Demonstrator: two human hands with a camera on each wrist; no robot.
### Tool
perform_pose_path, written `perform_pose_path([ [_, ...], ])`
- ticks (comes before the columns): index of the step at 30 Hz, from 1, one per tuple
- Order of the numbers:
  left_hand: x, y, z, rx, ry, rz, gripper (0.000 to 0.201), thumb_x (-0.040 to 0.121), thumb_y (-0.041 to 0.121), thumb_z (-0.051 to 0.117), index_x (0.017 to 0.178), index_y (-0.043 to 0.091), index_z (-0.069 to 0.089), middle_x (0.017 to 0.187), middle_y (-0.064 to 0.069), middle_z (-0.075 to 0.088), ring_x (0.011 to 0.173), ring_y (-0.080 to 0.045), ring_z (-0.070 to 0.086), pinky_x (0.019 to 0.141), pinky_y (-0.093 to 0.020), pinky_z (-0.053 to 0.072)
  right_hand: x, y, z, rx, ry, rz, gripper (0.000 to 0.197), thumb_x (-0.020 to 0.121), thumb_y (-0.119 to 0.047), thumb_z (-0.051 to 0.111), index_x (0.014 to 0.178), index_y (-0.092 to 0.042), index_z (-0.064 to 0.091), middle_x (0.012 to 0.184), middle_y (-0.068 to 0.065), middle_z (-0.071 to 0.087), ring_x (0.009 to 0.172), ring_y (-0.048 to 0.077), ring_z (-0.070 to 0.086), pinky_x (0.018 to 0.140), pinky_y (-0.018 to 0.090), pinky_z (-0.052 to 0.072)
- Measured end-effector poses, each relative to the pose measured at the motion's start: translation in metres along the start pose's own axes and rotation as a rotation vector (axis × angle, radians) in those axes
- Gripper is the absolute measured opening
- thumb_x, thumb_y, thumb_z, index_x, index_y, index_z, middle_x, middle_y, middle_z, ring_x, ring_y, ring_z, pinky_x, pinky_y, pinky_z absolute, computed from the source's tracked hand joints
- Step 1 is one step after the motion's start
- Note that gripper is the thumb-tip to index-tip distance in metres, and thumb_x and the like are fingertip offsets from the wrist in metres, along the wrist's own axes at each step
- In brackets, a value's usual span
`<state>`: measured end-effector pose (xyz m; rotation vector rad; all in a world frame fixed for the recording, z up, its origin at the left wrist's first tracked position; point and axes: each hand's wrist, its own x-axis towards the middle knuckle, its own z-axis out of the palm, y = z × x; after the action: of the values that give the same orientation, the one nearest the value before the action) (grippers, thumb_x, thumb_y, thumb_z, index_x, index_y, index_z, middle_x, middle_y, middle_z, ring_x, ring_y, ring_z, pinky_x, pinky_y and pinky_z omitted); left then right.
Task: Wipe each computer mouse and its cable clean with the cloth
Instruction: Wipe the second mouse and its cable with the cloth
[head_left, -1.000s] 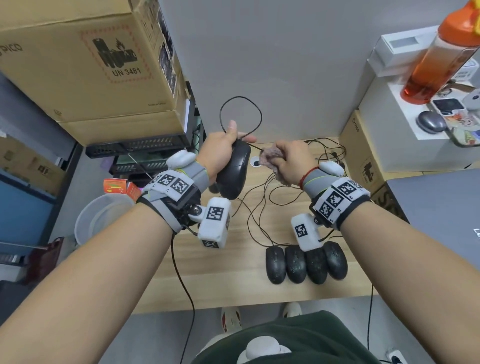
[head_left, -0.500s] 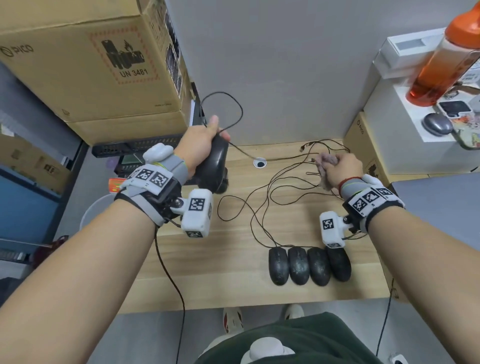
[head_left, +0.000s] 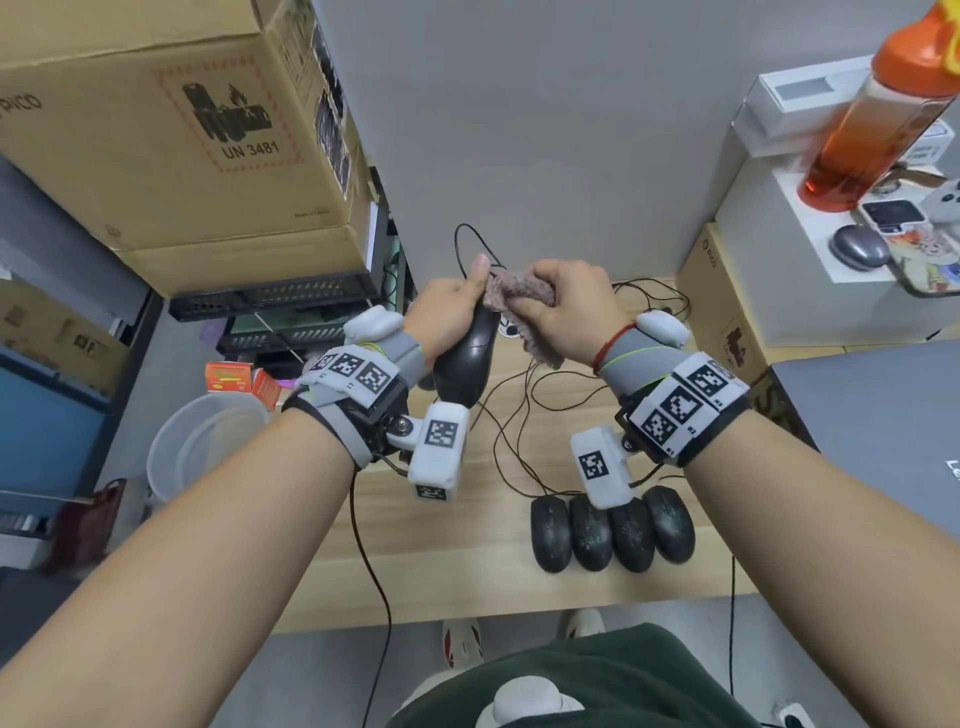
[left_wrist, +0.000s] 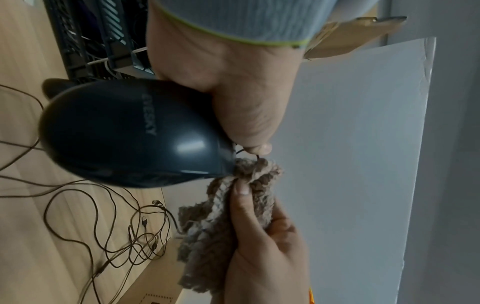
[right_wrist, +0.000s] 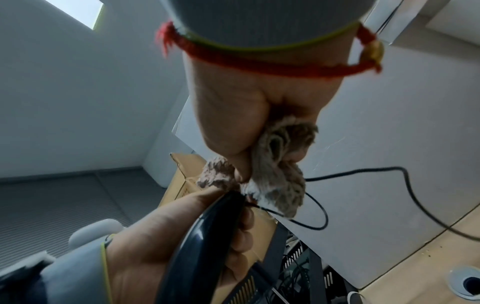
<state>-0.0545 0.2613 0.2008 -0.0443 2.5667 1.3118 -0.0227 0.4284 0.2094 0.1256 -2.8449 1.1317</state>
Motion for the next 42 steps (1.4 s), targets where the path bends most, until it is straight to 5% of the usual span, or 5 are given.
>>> perform_pose_path([
  [4, 0.002, -0.006, -0.003, -0.152, 0.010, 0.008, 0.056, 0.100, 0.051, 0.056, 0.057, 0.018, 0.043, 0.053, 0.005, 0.043, 0.051, -0.012, 0.039, 0.056, -0.026, 0.031, 0.000, 0.003, 0.004, -0.093, -0.081, -0.010, 0.032, 0.088, -0.032, 0.069, 0.065, -0.023, 0.049, 0.059, -0.006, 0.051, 0.070, 0.025, 0.048, 0.062, 0.030, 0.026],
  [8, 0.000, -0.004, -0.006, -0.317, -0.026, -0.002, 0.031, 0.099, 0.034, 0.060, 0.080, 0.012, 0.072, 0.065, 0.002, 0.066, 0.060, -0.015, 0.057, 0.068, -0.027, 0.045, 0.000, 0.007, 0.009, -0.108, -0.119, -0.026, 0.016, 0.088, -0.031, 0.068, 0.084, -0.016, 0.064, 0.072, 0.002, 0.060, 0.075, 0.025, 0.053, 0.065, 0.029, 0.034],
  [16, -0.010, 0.007, -0.006, -0.356, -0.106, -0.002, 0.033, 0.100, 0.025, 0.051, 0.068, 0.020, 0.057, 0.055, 0.003, 0.051, 0.049, -0.014, 0.049, 0.049, -0.021, 0.038, 0.003, 0.029, 0.022, -0.083, -0.154, 0.044, 0.007, 0.088, -0.027, 0.067, 0.082, -0.023, 0.064, 0.076, 0.003, 0.066, 0.080, 0.026, 0.060, 0.071, 0.034, 0.049],
  [32, 0.004, -0.007, -0.059, -0.289, 0.057, -0.093, 0.028, 0.095, 0.025, 0.055, 0.068, 0.020, 0.060, 0.066, -0.005, 0.054, 0.062, -0.022, 0.054, 0.061, -0.028, 0.042, -0.007, 0.099, -0.027, -0.250, -0.039, 0.608, 0.009, 0.081, -0.009, 0.065, 0.089, -0.007, 0.069, 0.081, 0.010, 0.068, 0.088, 0.031, 0.066, 0.072, 0.031, 0.050],
  [42, -0.010, 0.015, -0.005, -0.046, -0.059, -0.073, 0.065, 0.095, 0.074, 0.036, 0.086, 0.019, 0.068, 0.106, -0.010, 0.070, 0.103, -0.028, 0.063, 0.100, -0.039, 0.046, 0.021, 0.007, -0.023, -0.093, 0.144, 0.091, 0.027, 0.088, -0.032, 0.063, 0.081, -0.006, 0.065, 0.075, 0.012, 0.066, 0.076, 0.034, 0.058, 0.065, 0.034, 0.040],
])
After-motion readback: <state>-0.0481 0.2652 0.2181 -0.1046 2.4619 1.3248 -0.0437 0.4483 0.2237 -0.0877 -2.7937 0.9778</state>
